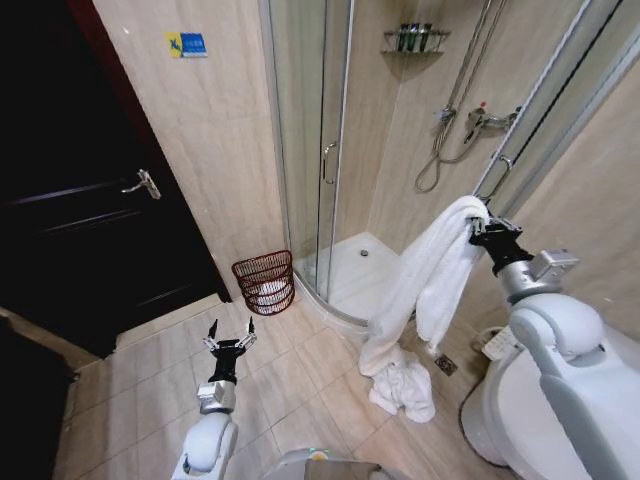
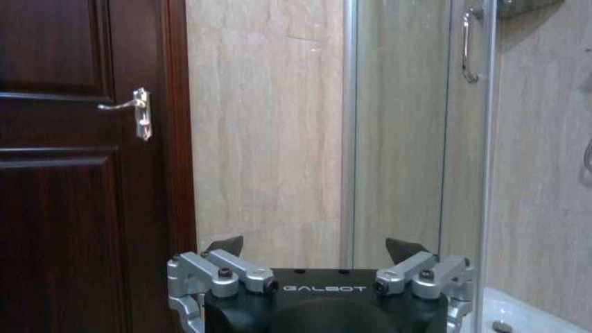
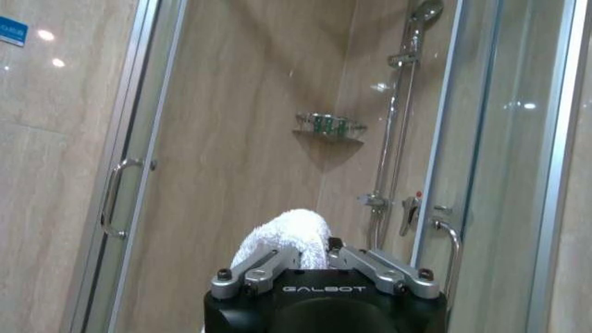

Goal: Discard the used towel into the hamper.

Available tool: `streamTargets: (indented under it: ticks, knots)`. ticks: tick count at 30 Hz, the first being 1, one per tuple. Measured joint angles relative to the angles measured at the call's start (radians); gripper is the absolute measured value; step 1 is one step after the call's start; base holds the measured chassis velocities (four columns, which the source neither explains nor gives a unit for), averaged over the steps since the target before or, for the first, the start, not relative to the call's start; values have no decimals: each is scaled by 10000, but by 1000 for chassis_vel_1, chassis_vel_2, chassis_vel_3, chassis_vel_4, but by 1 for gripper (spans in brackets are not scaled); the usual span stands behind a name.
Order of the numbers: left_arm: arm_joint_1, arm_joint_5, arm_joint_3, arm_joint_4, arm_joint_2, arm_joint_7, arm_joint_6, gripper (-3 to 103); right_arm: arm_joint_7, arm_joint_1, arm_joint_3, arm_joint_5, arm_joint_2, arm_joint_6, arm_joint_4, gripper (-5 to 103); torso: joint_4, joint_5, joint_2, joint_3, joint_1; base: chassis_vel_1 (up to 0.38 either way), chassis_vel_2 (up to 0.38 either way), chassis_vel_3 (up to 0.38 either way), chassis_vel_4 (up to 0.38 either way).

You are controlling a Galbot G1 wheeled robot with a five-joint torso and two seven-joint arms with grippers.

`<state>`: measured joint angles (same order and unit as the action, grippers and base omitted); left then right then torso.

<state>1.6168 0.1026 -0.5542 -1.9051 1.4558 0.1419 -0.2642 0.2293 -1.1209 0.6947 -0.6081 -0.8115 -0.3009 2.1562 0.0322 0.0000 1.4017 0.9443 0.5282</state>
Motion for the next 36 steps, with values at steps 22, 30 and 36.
streamTargets:
  ticks: [22,30,36]
  knots:
    - [-254,225,138,123,-145,-76,285,100,211,-155,-12,-13,-144,-78,189,7,1,-1,0,1,0,0,0,0,0]
    - [-380,234,142,144,-143,-171,370,100,75,-181,-12,122,-343,-160,148,7,1,0,-1,1,0,0,0,0,0]
    - [-443,212,148,137,-83,-190,385,100,-152,-233,19,362,-413,-155,91,7,0,0,-1,1,0,0,0,0,0]
